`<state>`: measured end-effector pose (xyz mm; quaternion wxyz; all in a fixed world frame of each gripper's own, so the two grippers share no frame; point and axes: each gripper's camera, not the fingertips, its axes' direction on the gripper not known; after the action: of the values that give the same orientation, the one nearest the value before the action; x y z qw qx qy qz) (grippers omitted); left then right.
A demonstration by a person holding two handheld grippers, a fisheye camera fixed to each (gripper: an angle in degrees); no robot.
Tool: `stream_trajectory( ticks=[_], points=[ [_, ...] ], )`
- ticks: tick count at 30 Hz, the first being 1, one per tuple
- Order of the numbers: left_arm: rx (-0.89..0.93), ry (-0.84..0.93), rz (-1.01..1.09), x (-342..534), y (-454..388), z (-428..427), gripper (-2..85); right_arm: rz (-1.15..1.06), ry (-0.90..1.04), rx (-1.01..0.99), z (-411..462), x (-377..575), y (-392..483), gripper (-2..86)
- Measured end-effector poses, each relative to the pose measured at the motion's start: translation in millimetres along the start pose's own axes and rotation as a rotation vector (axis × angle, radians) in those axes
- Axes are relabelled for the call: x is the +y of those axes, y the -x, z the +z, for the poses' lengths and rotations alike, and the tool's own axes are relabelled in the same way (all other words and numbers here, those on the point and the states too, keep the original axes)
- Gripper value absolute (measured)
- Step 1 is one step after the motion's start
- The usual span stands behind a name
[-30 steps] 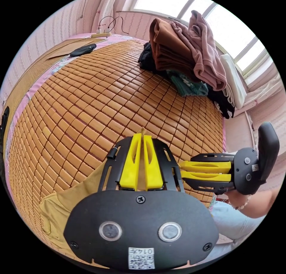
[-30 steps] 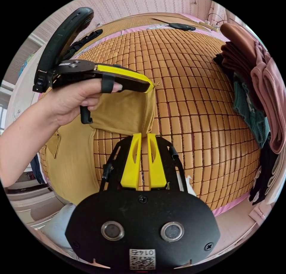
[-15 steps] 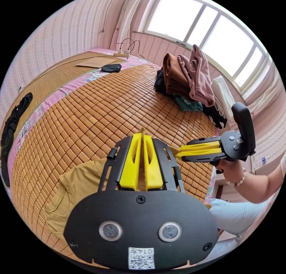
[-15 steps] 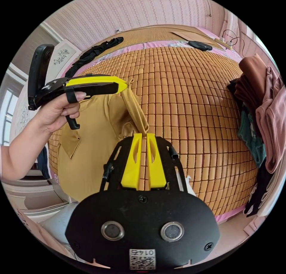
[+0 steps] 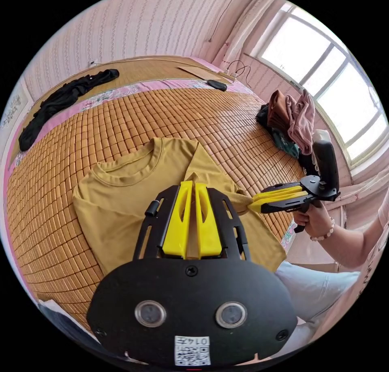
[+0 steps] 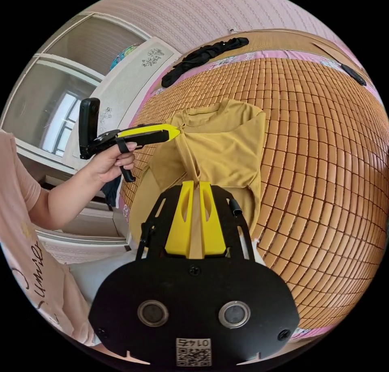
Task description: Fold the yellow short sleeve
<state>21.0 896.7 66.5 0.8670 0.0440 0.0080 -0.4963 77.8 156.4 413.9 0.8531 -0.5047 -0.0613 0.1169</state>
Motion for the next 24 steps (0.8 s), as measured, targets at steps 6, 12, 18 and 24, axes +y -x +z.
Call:
stream_trajectory(
  ticks=[6, 12, 18, 24],
  points=[
    [0.008, 0.012, -0.095, 42.4, 27.2, -10.2, -1.0, -0.043, 0.115, 0.019, 34.0, -0.6, 11.1, 1.3],
    [0.014, 0.027, -0.188, 70.9, 49.3, -21.9, -0.6, -0.103, 0.21, 0.02, 58.3, -2.3, 25.6, 1.7],
    [0.039, 0.035, -0.28, 87.1, 74.4, -43.0, 2.9, -0.178, 0.361, 0.053, 80.8, -5.7, 28.9, 4.6],
    [-0.119, -0.057, -0.346, 79.3, 130.4, -102.5, 5.8, -0.142, 0.142, 0.237, 46.7, -77.3, -5.0, 7.7]
  ],
)
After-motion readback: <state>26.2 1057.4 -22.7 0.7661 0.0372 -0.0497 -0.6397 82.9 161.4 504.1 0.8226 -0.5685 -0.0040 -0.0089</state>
